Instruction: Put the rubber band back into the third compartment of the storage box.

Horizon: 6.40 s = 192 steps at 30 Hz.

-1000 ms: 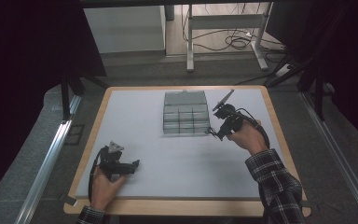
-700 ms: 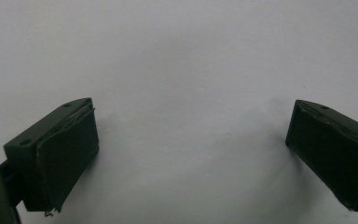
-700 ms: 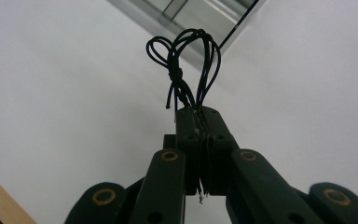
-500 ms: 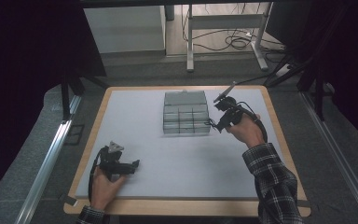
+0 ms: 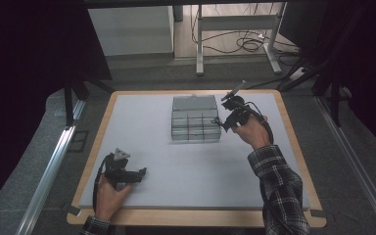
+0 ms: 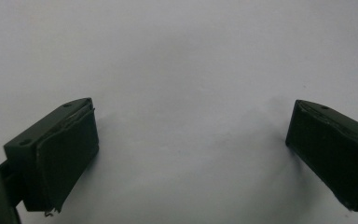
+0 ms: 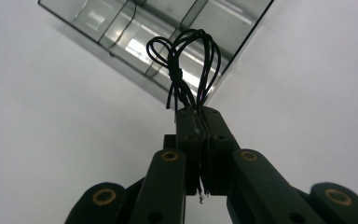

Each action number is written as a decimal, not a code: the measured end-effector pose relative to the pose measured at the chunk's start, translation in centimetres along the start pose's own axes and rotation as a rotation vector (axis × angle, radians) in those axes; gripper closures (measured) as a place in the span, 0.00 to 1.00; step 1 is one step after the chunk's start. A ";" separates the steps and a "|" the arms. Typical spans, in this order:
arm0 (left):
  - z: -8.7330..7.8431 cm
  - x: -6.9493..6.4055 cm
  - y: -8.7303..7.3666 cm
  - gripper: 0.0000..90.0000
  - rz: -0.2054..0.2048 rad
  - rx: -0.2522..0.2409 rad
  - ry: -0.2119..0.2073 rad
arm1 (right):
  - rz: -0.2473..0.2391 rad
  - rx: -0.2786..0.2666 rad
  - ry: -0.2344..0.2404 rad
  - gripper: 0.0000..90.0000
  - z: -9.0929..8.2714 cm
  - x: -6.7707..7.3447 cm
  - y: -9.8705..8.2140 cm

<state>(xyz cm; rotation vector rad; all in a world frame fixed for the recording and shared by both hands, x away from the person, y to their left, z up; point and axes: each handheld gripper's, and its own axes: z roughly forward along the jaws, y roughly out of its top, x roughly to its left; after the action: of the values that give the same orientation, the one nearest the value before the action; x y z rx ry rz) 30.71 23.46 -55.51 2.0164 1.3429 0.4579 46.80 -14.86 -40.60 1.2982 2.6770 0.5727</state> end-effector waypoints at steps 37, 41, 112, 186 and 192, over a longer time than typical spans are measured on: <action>0.0 0.0 0.0 0.02 0.000 -0.001 -0.001 | 0.071 -0.182 -0.051 0.95 6.2 -1.1 3.3; 0.0 0.0 0.0 0.02 -0.009 -0.008 -0.002 | 0.080 -0.183 -0.062 0.95 7.3 -1.4 3.3; 0.0 0.0 0.0 0.02 0.000 -0.001 0.000 | -0.044 -0.264 -0.047 0.47 6.1 1.6 0.5; 0.0 0.0 0.0 0.02 0.000 -0.001 0.000 | -0.101 -0.343 -0.020 0.18 4.2 4.4 -8.2; 0.0 0.0 0.0 0.02 -0.002 -0.003 0.000 | -0.109 -0.345 -0.037 0.17 4.2 4.7 -9.0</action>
<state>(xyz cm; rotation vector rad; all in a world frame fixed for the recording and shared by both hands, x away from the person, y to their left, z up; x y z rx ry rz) 30.70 23.44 -55.52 2.0124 1.3435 0.4588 38.35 -15.13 -47.58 1.0514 2.4563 0.9342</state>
